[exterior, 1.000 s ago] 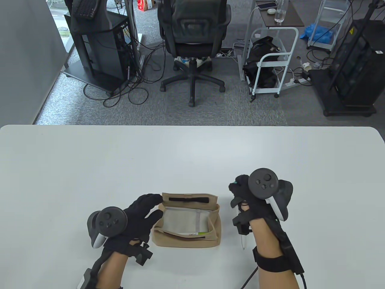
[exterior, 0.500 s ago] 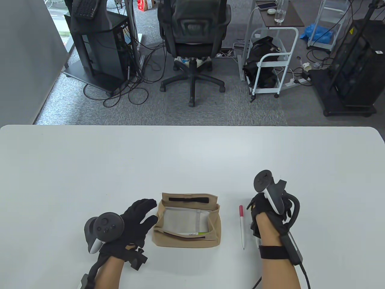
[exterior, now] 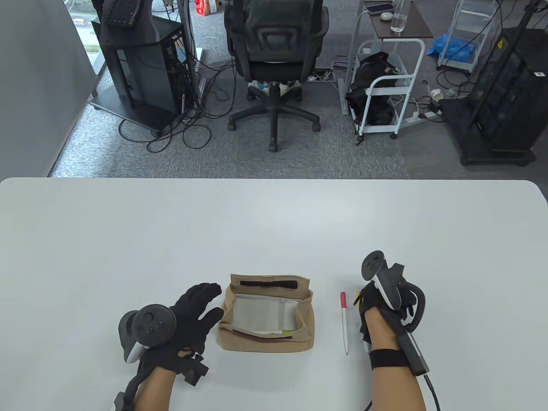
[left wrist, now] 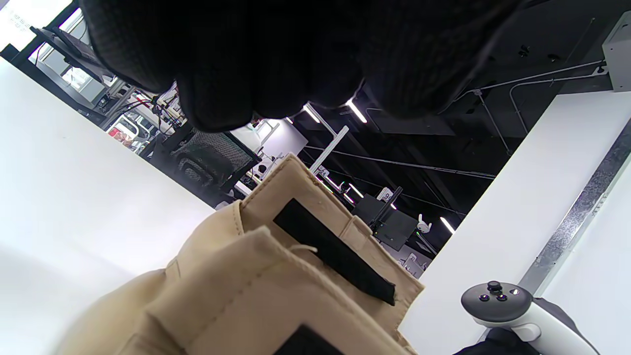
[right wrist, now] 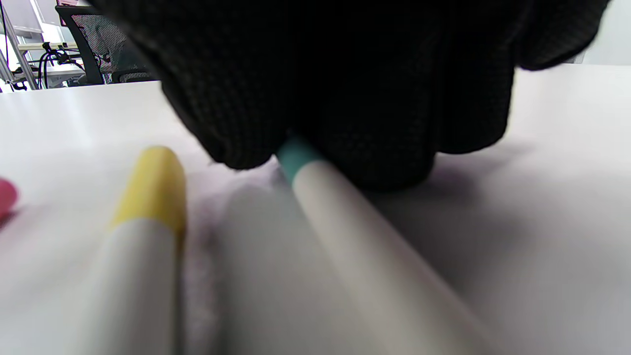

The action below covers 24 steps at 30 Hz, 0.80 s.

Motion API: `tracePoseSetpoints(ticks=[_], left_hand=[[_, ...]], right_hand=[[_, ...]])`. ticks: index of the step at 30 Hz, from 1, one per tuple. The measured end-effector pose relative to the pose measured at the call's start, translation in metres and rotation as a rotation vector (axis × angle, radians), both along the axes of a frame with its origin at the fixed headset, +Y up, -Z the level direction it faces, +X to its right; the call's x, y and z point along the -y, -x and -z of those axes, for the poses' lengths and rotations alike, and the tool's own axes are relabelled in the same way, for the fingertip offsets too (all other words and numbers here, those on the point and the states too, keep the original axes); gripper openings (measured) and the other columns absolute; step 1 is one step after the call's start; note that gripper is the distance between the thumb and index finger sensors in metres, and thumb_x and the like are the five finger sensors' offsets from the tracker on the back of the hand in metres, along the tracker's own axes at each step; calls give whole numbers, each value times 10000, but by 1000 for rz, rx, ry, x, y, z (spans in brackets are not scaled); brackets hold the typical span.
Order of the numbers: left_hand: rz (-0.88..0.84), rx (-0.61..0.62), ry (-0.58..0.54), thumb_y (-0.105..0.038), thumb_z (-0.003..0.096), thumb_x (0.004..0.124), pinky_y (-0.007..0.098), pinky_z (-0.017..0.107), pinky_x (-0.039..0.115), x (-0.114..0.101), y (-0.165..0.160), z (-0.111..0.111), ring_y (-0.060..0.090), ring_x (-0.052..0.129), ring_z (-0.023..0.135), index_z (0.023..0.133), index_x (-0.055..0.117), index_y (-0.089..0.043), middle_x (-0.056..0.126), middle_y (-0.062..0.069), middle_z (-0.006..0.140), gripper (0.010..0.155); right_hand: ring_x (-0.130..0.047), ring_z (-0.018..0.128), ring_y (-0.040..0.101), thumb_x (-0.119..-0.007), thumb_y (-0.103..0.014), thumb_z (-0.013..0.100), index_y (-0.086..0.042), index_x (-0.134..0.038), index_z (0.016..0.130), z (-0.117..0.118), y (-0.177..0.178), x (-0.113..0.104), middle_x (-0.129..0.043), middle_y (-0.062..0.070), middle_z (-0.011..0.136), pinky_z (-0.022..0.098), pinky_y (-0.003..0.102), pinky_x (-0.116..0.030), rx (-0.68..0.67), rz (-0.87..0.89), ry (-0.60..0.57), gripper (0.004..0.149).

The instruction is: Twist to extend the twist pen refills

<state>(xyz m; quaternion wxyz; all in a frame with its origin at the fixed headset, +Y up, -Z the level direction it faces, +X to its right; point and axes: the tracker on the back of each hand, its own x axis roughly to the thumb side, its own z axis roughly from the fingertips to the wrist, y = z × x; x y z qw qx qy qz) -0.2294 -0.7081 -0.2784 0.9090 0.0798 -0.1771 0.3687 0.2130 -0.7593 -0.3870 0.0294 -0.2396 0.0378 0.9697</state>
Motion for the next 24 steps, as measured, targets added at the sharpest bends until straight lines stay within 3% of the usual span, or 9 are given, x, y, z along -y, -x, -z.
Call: tracePoseSetpoints(ticks=[14,18,24], left_hand=[[13,4,15,-418,434,852,615,597,716,1,-2,0,451,894,827,987,733,-88,762,224,980,654],[13,8,13,-416,434,853,617,598,714,0,-3,0,452,892,829,989,730,-87,757,224,984,657],[26,22,6,-416,435,852,616,600,712,-1,-10,-1,450,888,835,992,725,-91,753,222,988,657]], right_hand=[[-934,614,471,-993,-358,366,104,-986,682,-2,-5,-8,-1073,273,531,531,694,-687,21,65,13,560],[-894,663,493,-965,-378,391,84,-945,754,-8,-5,-41,-1039,284,622,551,706,-649,11,104,-108,588],[-835,722,522,-945,-375,417,57,-900,825,-24,22,-98,-985,296,715,575,724,-601,-123,184,-300,596]])
